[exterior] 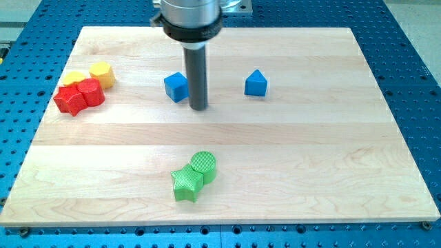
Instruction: Push the cube into the hexagon
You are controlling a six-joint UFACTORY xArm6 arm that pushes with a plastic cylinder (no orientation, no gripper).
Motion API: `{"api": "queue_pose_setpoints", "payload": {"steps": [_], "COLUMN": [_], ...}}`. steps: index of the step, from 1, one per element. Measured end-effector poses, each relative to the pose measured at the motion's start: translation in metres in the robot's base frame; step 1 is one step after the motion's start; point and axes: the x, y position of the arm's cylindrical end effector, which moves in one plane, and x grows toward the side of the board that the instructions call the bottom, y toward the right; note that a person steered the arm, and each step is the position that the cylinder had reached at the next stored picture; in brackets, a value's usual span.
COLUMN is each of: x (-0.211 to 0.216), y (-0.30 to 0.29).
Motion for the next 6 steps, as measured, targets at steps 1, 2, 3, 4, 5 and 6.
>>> {"api": "queue_pose_setpoints", "payload": {"steps": [1, 2, 3, 4, 5, 6], "x": [-0.022, -0.04, -0.026, -0.06, -0.079, -0.068], "y": [-0.002, -0.091, -0.118, -0.08, -0.115, -0.154]}}
